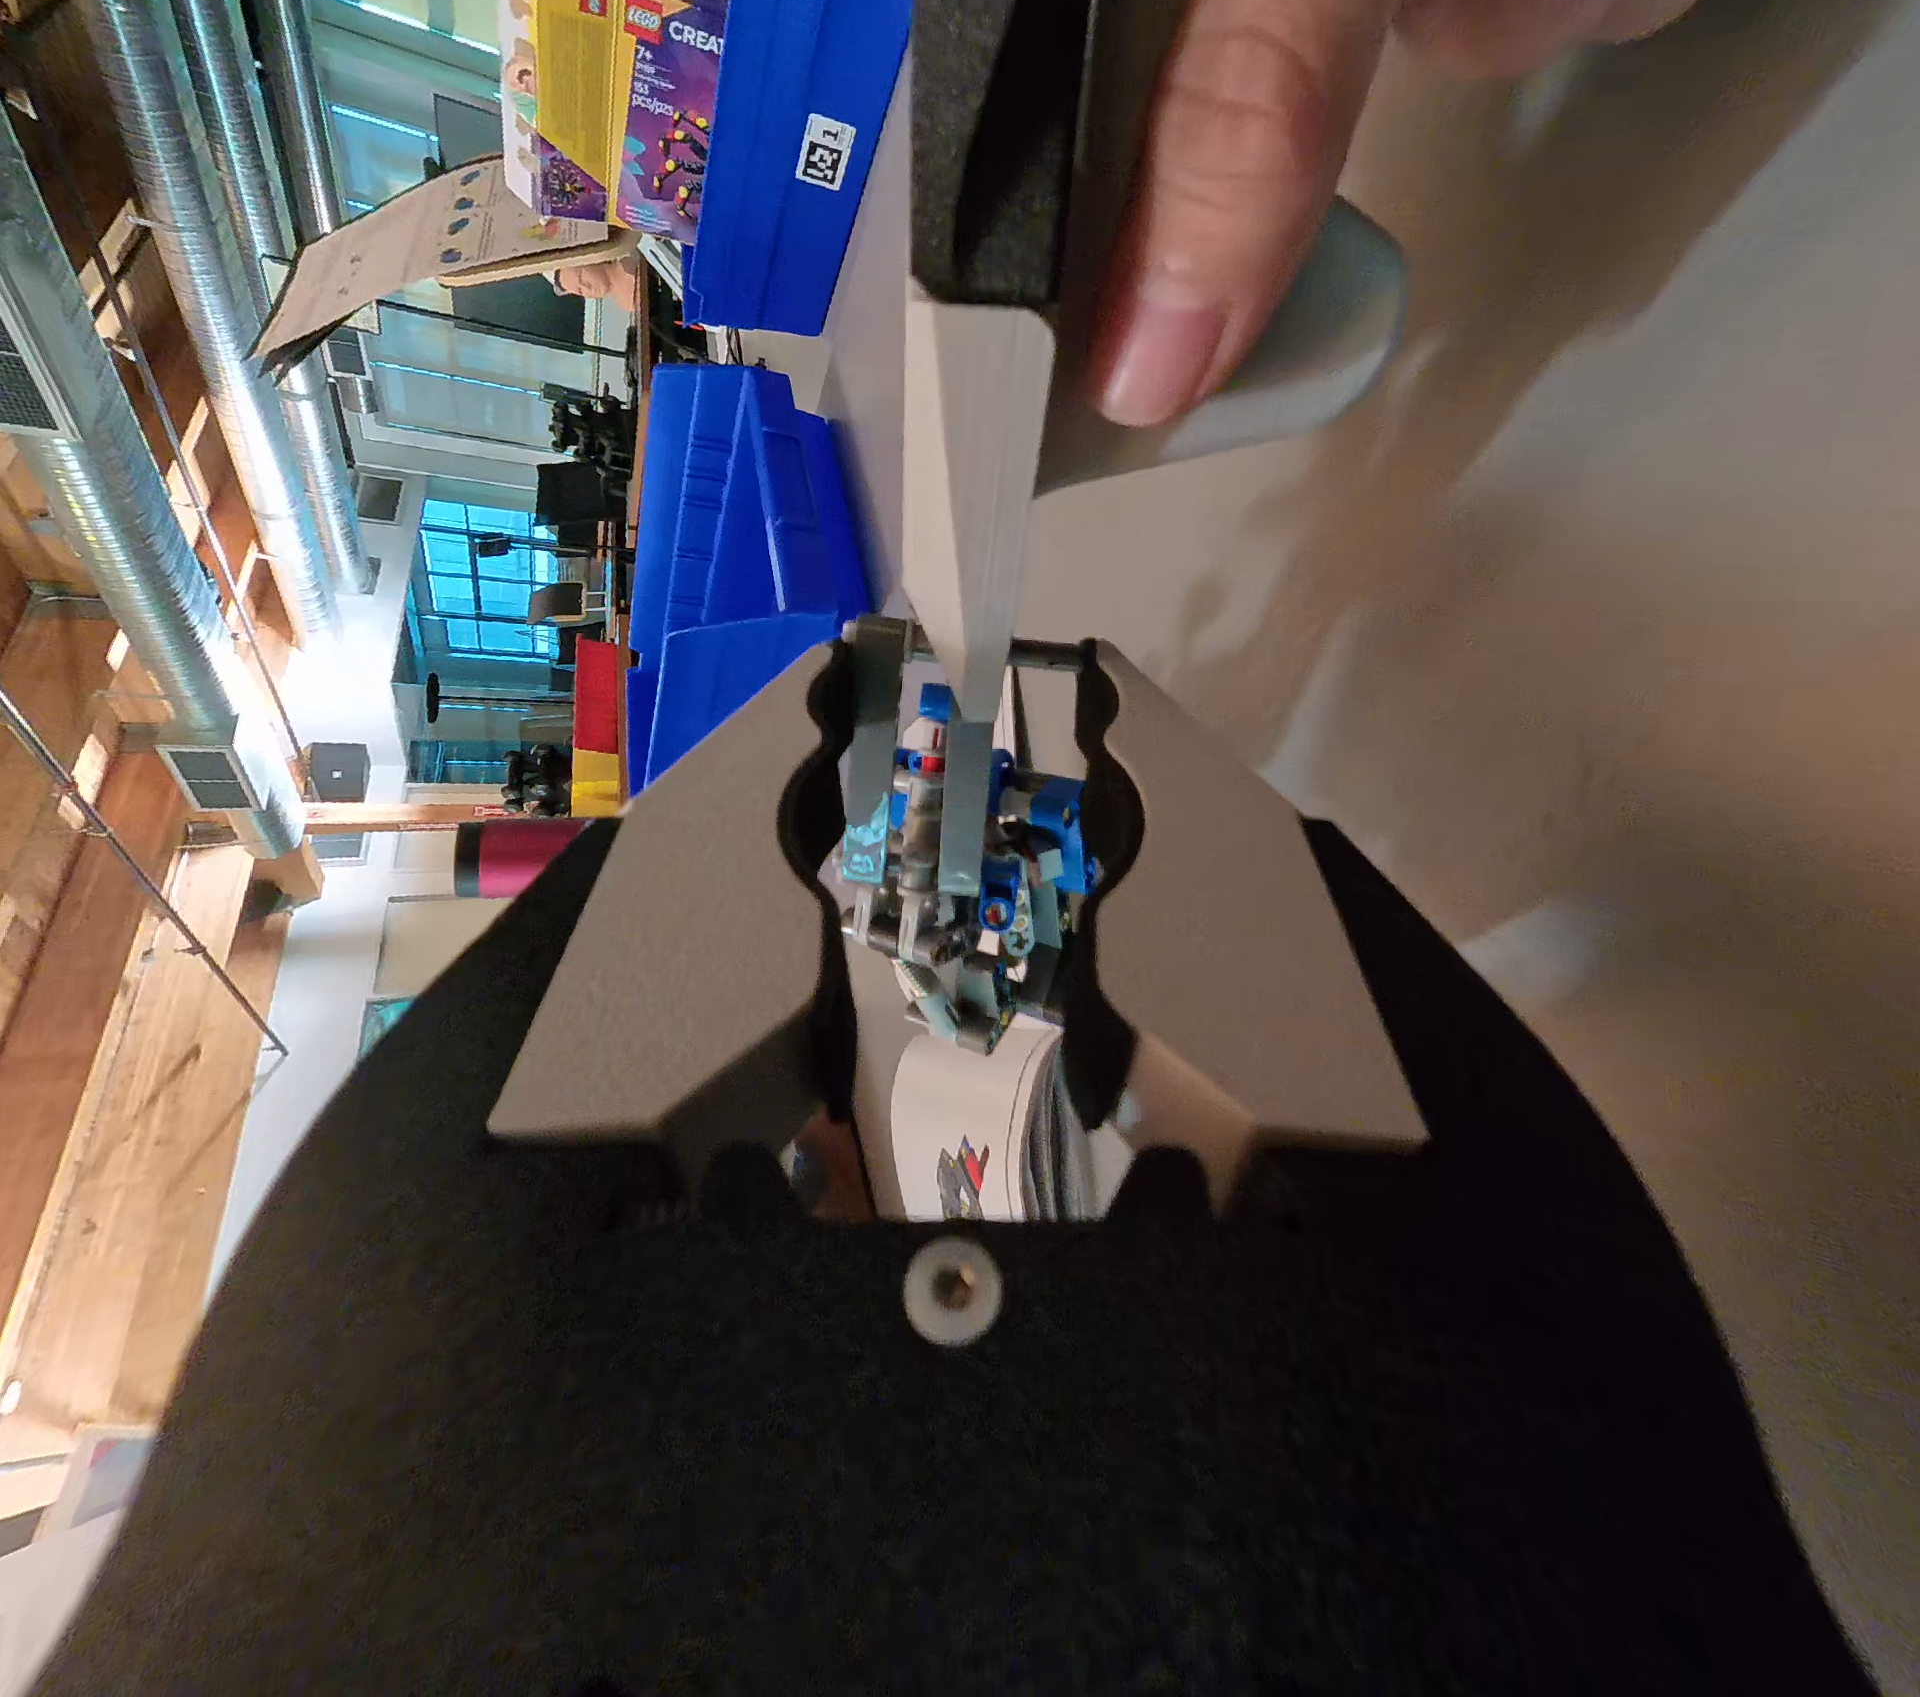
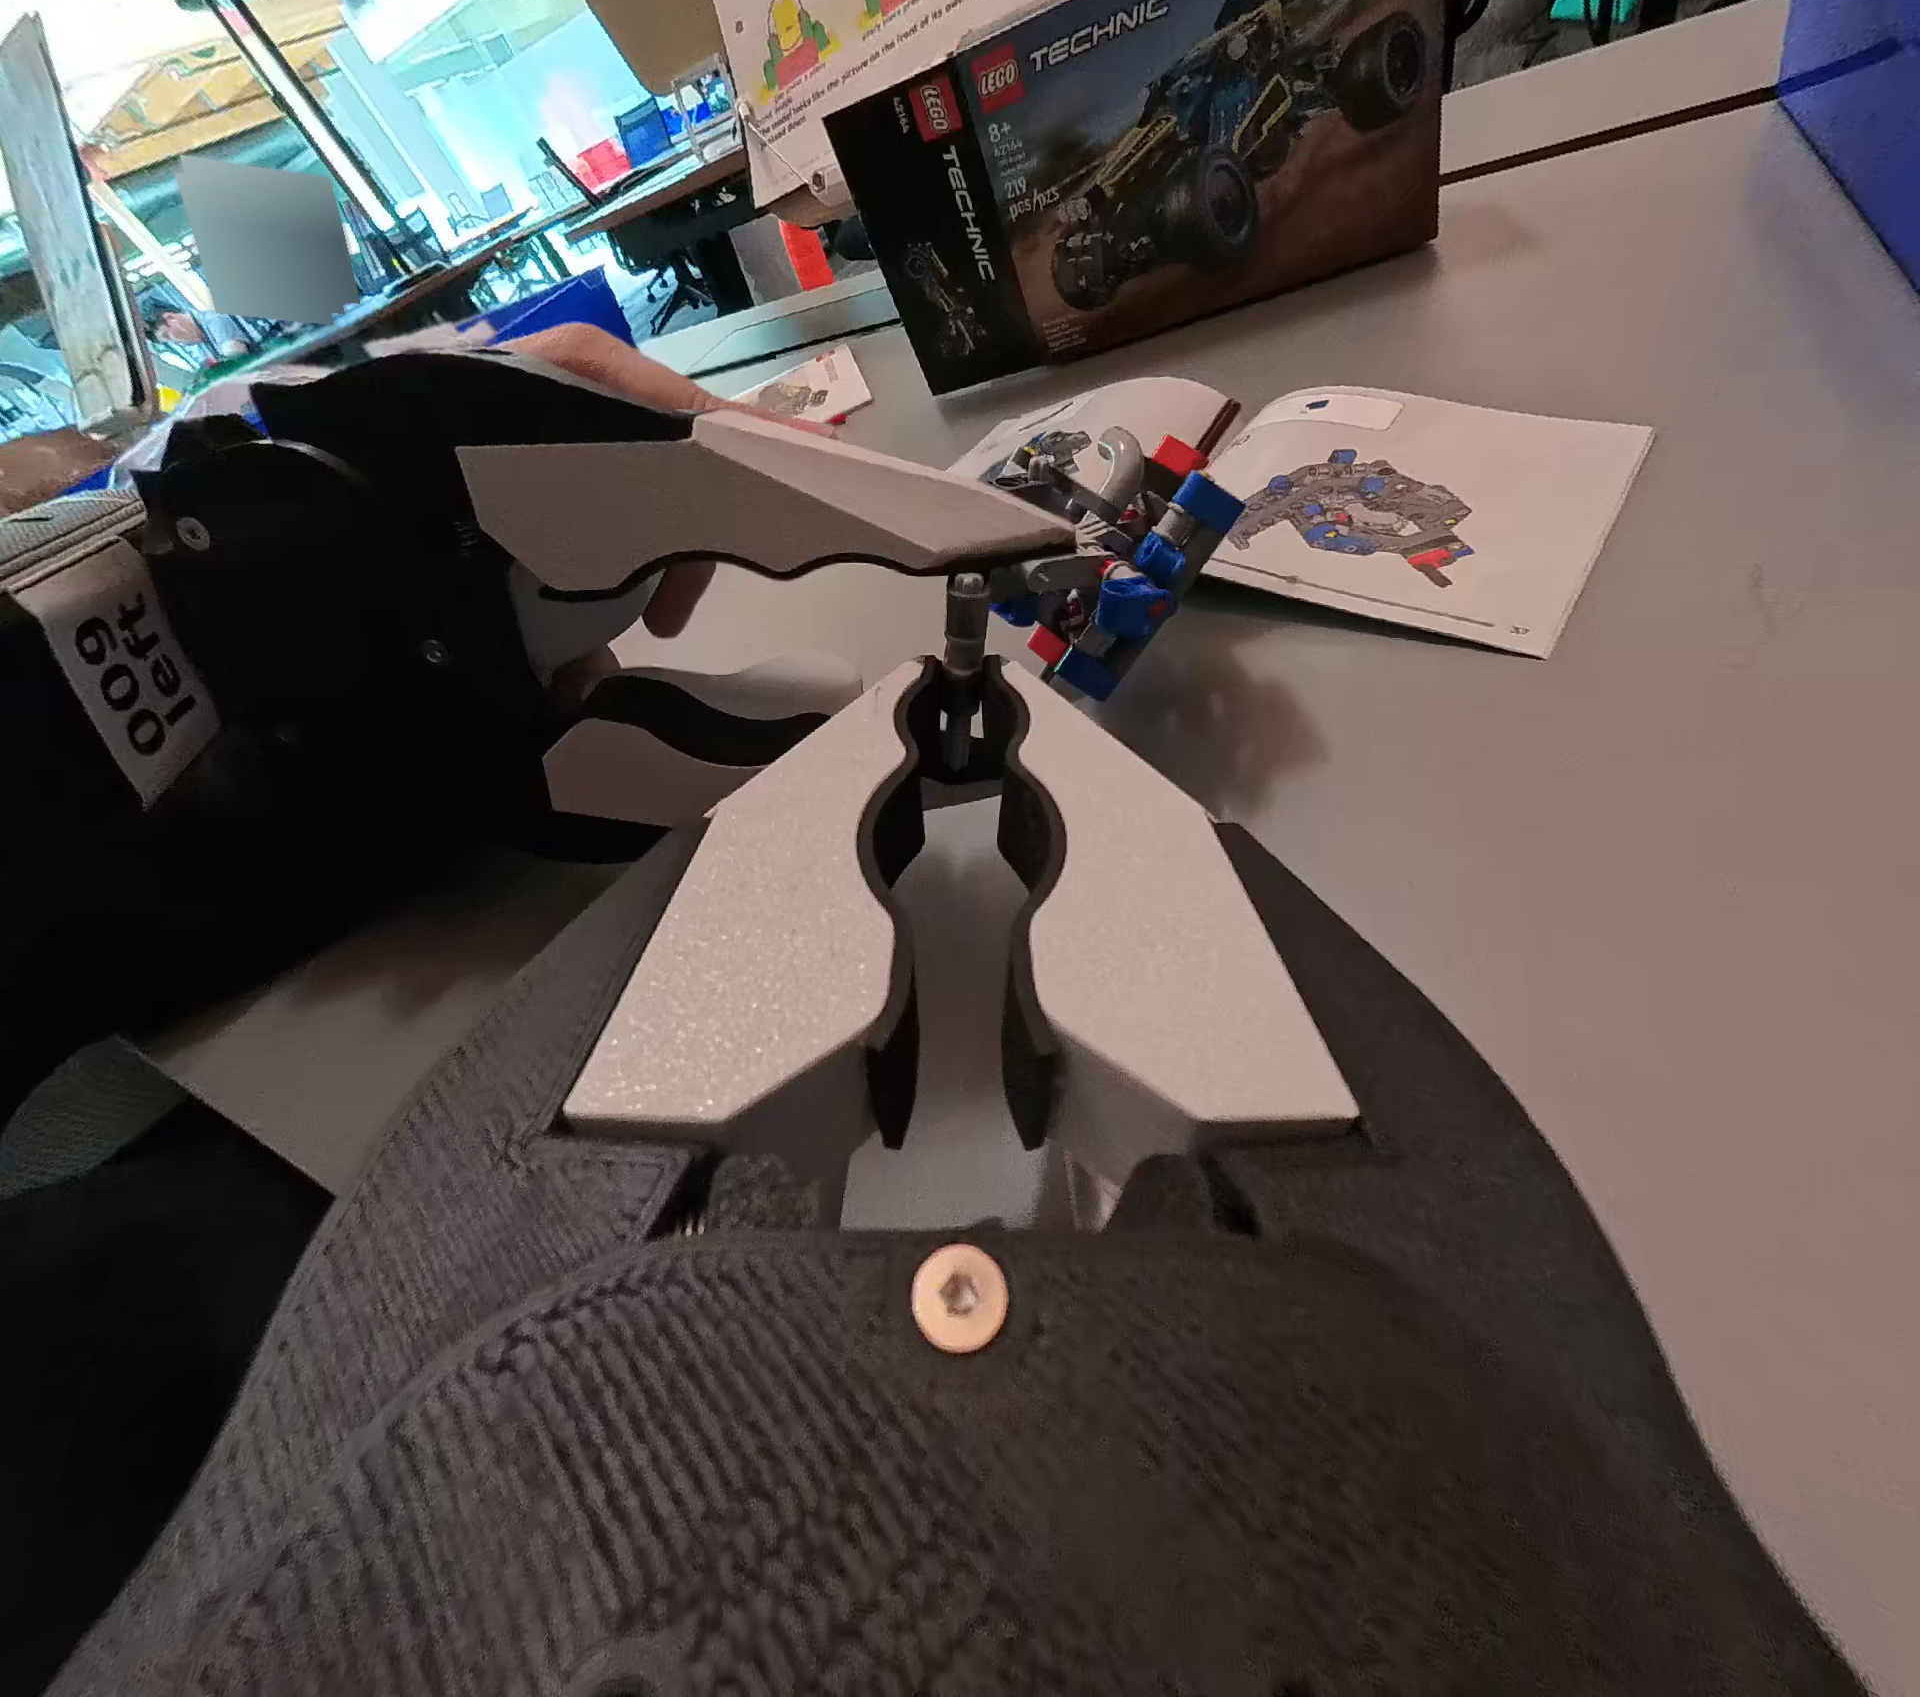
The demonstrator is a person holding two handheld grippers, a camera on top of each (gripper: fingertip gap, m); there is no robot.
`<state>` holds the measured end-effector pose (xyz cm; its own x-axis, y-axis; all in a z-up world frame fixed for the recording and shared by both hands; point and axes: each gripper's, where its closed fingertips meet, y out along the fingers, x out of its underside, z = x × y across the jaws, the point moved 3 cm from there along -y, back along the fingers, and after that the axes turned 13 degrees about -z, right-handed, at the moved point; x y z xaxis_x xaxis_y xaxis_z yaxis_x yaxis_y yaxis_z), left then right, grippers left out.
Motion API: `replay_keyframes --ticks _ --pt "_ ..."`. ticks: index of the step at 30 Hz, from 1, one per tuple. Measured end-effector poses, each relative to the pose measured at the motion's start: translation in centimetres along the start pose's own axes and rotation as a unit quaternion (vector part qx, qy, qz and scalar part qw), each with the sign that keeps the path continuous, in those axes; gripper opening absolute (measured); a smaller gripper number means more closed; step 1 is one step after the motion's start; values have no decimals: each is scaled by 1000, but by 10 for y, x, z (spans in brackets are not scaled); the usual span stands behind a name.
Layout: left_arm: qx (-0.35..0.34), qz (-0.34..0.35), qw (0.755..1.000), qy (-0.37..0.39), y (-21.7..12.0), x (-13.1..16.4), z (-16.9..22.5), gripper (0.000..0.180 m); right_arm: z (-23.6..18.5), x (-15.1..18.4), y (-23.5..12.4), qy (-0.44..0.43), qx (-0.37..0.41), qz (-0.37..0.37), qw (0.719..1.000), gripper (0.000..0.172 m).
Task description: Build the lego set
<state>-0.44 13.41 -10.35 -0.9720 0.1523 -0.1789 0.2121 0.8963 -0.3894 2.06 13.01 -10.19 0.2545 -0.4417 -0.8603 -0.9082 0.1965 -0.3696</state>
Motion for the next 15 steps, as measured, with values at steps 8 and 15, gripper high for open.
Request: replay_keyframes --ticks 8,15 --pt "-1 -7 999 -33 3 1 0 42 1 -1 2 5 17 -4 1000 5" --pt "-7 -27 1000 -6 3 3 5 41 0 3 5 0 20 -23 1000 6"
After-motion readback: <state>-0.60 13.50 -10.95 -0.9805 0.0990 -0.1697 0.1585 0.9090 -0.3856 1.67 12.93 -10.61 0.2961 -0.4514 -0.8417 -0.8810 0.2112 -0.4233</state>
